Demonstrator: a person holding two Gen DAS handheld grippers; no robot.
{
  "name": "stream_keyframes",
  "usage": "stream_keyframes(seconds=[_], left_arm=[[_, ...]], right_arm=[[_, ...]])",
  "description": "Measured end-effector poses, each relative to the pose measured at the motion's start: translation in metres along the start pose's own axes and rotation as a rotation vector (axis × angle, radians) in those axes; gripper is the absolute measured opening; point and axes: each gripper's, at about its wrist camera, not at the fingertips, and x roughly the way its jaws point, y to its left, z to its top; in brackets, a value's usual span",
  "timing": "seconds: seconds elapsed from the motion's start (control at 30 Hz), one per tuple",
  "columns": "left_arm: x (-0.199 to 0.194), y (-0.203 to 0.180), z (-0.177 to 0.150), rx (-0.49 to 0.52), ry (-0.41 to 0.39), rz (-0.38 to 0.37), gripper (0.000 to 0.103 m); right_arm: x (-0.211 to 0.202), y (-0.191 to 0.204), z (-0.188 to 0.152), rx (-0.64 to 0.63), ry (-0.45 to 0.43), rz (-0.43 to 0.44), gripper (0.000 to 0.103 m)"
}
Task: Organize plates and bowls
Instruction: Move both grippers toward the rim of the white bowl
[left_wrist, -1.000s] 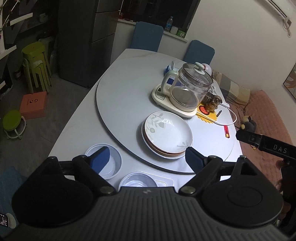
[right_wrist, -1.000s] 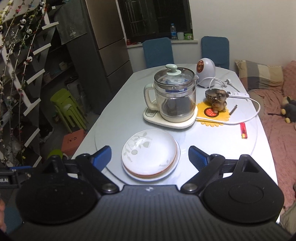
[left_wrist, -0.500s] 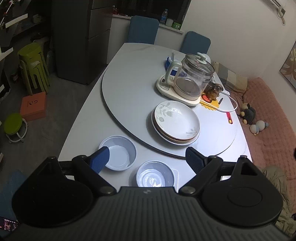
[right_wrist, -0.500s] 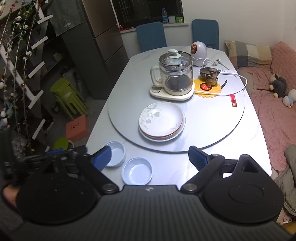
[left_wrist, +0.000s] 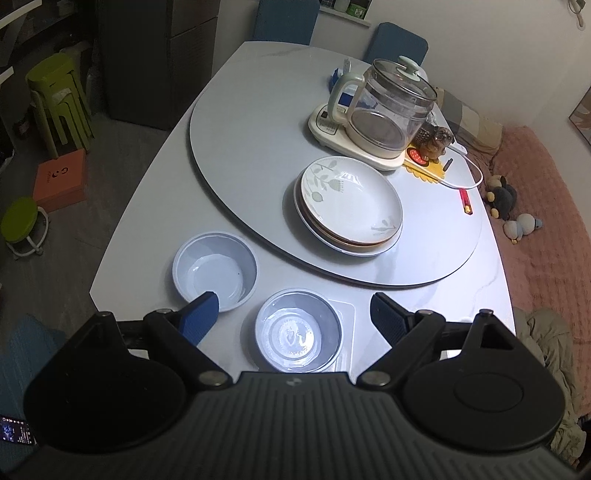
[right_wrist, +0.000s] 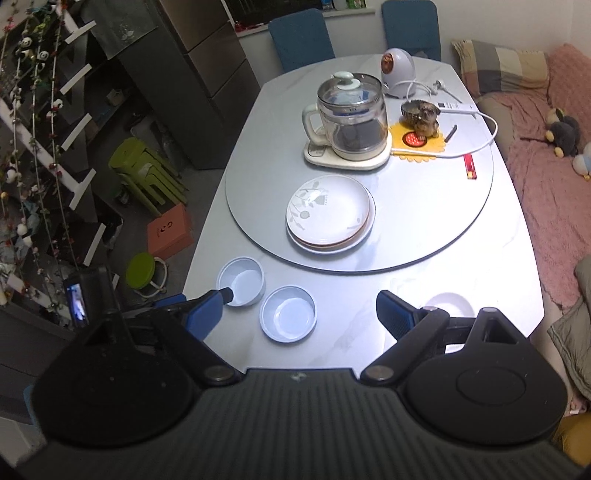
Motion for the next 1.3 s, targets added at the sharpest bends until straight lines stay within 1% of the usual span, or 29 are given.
stream_keyframes(seconds=[0.1,0.2,0.33,0.4,0.57,0.63,0.7,0.77,0.97,1.1,1.2,1.3], left_arm=[[0.005,-0.008,0.006,0.015,0.005,-0.001,0.092],[0.006,-0.017,0.011,0.028,-0.002,0.000,0.092],[0.012,-0.023,0.010,0.037,0.014,0.008,0.092],[0.016,-0.026,0.009,0.036,0.019,0.012,0.092],[0.034,-0.041,0.006,0.026,0.048,-0.004,0.092],[0.042,-0.053,0.004,0.047,0.059,-0.011,0.092],[0.049,-0.065,0.003,0.076,0.067,-0.015,0.092],[0.054,-0.077,0.004,0.104,0.064,-0.026,0.092],[0.067,-0.108,0.010,0.162,0.063,-0.054,0.092],[0.082,-0.120,0.014,0.160,0.077,-0.078,0.092],[0.094,-0.128,0.016,0.164,0.089,-0.089,0.092],[0.104,-0.137,0.016,0.172,0.100,-0.088,0.092]], right_arm=[[0.002,-0.007,0.001,0.023,0.018,0.003,0.091],[0.002,-0.014,0.001,0.028,0.014,-0.014,0.091],[0.003,-0.025,0.000,0.056,0.019,-0.026,0.091],[0.003,-0.030,-0.001,0.049,0.023,-0.023,0.091],[0.004,-0.046,0.000,0.057,0.037,-0.036,0.091],[0.004,-0.054,0.001,0.059,0.030,-0.042,0.091],[0.003,-0.062,0.002,0.072,0.024,-0.031,0.091],[0.003,-0.071,0.003,0.098,0.022,-0.005,0.091],[0.008,-0.087,0.010,0.122,0.024,0.012,0.091],[0.010,-0.101,0.015,0.139,0.023,-0.009,0.091],[0.017,-0.109,0.015,0.130,0.031,-0.051,0.091],[0.024,-0.124,0.013,0.123,0.005,-0.105,0.091]])
